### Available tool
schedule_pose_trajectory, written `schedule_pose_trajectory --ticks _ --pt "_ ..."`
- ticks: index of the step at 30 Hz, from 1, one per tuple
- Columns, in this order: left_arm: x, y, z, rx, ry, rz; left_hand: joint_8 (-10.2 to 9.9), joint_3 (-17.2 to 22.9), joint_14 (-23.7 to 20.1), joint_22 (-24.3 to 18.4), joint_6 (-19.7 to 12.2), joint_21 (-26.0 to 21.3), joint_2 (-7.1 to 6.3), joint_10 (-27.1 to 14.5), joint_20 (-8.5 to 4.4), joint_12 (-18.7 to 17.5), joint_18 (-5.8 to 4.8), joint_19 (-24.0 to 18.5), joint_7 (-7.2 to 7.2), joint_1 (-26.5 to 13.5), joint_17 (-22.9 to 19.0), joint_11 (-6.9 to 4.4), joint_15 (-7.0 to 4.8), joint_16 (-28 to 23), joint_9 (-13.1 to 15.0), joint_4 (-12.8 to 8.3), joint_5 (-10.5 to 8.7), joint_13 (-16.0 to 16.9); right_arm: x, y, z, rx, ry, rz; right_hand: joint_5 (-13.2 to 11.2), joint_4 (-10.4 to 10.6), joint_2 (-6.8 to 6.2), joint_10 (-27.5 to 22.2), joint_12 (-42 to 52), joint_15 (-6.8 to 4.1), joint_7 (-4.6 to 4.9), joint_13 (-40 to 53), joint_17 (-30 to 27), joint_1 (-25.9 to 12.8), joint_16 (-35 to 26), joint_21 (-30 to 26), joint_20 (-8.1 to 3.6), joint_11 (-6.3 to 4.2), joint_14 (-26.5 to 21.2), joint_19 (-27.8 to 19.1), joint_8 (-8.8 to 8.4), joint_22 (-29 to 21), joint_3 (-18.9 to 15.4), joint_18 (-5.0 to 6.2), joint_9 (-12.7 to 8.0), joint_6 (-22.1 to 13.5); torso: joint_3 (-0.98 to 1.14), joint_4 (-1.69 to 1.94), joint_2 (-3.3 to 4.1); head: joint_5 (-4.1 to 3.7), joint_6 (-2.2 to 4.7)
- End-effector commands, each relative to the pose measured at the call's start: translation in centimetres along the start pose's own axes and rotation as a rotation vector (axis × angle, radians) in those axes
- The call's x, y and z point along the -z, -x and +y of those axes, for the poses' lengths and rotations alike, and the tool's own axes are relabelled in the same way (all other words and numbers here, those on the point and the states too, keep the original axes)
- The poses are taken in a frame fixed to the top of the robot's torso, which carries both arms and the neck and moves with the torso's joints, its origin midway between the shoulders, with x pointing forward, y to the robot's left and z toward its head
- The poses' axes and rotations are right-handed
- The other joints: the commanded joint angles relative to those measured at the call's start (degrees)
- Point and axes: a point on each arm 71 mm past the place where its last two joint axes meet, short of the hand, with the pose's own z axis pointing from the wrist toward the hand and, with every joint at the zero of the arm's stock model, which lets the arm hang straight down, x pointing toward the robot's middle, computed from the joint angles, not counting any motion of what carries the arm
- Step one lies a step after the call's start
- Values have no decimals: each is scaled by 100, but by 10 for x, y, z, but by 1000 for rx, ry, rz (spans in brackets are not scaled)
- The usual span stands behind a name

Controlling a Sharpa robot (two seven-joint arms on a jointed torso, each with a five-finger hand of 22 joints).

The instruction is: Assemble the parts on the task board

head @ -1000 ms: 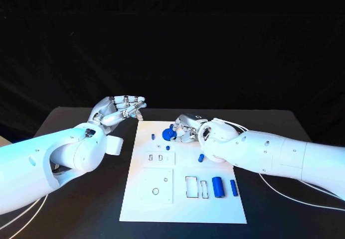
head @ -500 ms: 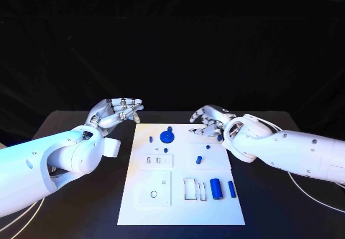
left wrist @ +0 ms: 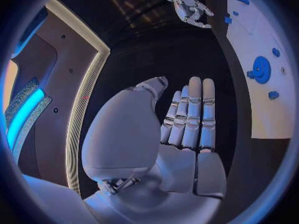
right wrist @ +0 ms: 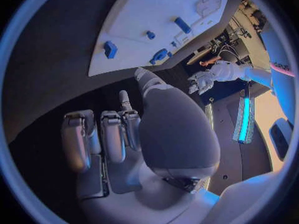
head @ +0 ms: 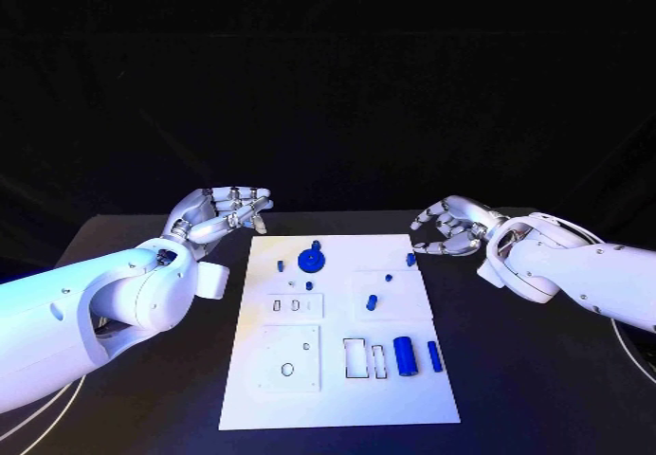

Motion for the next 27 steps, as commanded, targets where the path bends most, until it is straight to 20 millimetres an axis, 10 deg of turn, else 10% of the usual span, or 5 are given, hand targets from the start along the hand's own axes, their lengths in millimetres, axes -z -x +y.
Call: schedule_pose_trajectory --ticks 1,27 --pt "-1 -2 0 13 -8 22 -19 17 -55 12 -27 35 -17 -38 3 -27 19 -62 -17 -29 -6 -19 2 25 10 13 -28 -4 2 -3 -5 -1 58 53 -47 -6 -19 121 -34 47 10 1005 1287 88 39 -10 57 43 556 485 -49 1358 -59 -76 -12 -42 18 2 1 -14 -25" --pt "-1 1 2 10 -2 16 -19 16 -59 19 -28 46 -18 -41 6 -26 19 -79 -17 -43 -8 -19 2 31 12 16 -28 -4 -12 -41 -21 80 34 105 -160 -25 175 164 11 57 16 1047 1328 303 49 24 72 49 565 509 -54 1392 -1 -87 4 42 9 -2 -5 68 -119"
